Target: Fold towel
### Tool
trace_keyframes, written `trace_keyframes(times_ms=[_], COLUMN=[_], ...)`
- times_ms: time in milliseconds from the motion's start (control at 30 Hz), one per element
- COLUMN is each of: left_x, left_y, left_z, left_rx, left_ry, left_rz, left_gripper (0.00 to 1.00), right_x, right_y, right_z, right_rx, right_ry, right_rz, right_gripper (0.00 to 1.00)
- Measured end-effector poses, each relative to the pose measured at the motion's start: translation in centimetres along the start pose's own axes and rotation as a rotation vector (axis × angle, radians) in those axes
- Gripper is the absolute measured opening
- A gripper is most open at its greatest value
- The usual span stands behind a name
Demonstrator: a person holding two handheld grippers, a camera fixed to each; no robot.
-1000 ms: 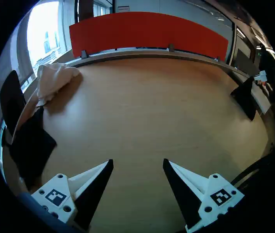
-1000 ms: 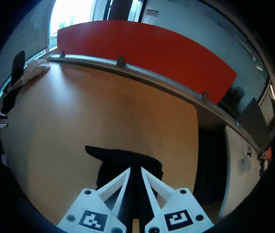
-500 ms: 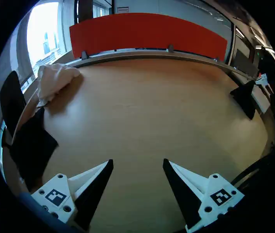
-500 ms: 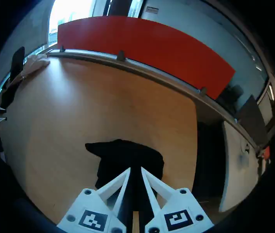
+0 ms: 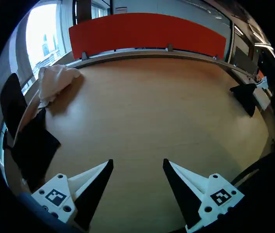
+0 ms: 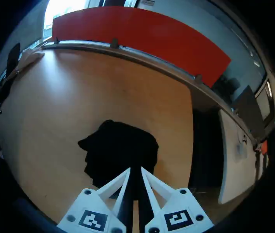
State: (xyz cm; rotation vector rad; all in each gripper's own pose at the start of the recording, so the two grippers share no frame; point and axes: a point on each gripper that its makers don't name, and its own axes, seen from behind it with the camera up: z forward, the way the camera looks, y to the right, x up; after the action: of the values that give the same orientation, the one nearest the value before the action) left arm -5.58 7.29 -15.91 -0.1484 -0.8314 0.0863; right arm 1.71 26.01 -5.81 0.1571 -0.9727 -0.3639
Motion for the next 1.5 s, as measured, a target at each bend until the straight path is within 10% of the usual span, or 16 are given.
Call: trace_keyframes(times_ms=[1500], left_x=[0.3], left_y=[-0.4], left_z=[-0.4], left_rx=[0.035], left_ry=[-0.013], left_rz=[0.029], left_gripper=[0.95], right_x=[-9.3], right_y=[1.0], right_z=[3.4], right_rx=[-0.005], right_ry=[-0.205], right_rz=[0.152], right_gripper=[0.04])
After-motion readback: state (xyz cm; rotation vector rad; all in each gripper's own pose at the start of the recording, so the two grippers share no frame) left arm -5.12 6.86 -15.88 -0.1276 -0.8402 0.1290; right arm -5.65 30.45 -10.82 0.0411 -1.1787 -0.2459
